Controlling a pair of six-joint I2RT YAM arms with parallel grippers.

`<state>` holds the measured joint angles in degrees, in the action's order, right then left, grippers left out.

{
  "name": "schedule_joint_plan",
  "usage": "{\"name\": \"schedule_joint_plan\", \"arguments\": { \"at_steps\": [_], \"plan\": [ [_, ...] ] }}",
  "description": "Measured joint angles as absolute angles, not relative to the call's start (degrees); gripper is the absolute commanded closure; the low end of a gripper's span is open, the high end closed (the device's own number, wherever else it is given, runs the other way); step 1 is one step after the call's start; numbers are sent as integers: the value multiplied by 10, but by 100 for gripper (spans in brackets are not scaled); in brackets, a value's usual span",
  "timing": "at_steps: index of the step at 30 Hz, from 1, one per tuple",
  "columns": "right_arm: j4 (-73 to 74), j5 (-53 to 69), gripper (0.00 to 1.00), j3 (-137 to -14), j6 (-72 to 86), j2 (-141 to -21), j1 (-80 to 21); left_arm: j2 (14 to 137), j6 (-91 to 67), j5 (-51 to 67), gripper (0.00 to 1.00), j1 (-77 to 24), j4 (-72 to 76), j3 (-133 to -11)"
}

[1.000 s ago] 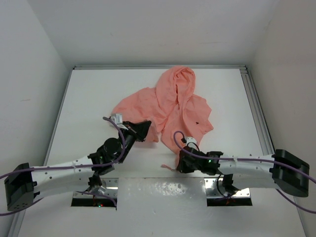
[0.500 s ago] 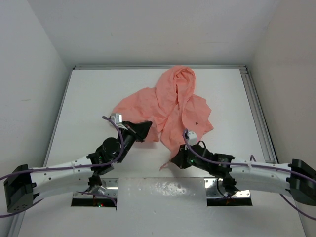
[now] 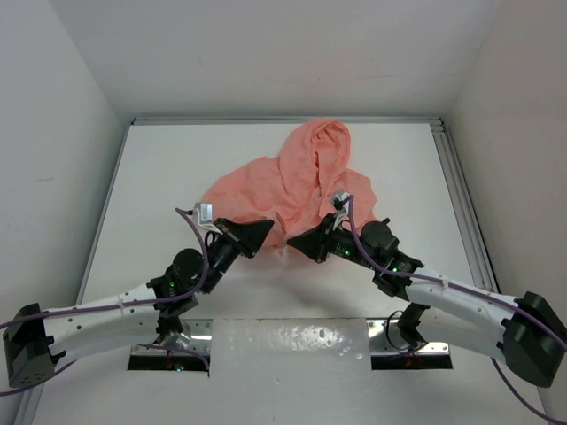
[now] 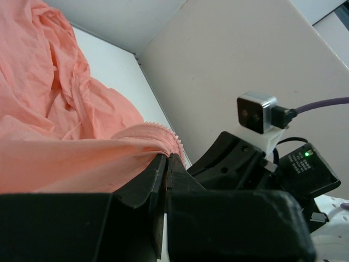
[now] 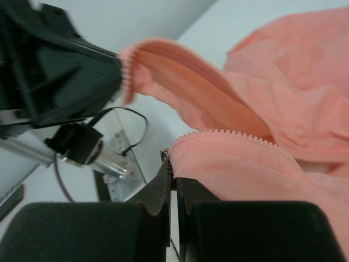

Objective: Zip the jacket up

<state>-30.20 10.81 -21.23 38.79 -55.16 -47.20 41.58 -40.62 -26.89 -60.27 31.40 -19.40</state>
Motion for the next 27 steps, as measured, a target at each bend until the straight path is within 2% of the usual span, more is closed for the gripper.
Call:
{"name": "schedule_joint_plan", "arguments": {
  "at_steps": [8,27],
  "plan": [
    [-374,180,100,-224,396,-554,-469,403,-410,-264,100,-603,303,-194],
    [-390,164,100,-222,414,-522,-469,402,-411,-239,100,-603,310,-194]
  ]
}}
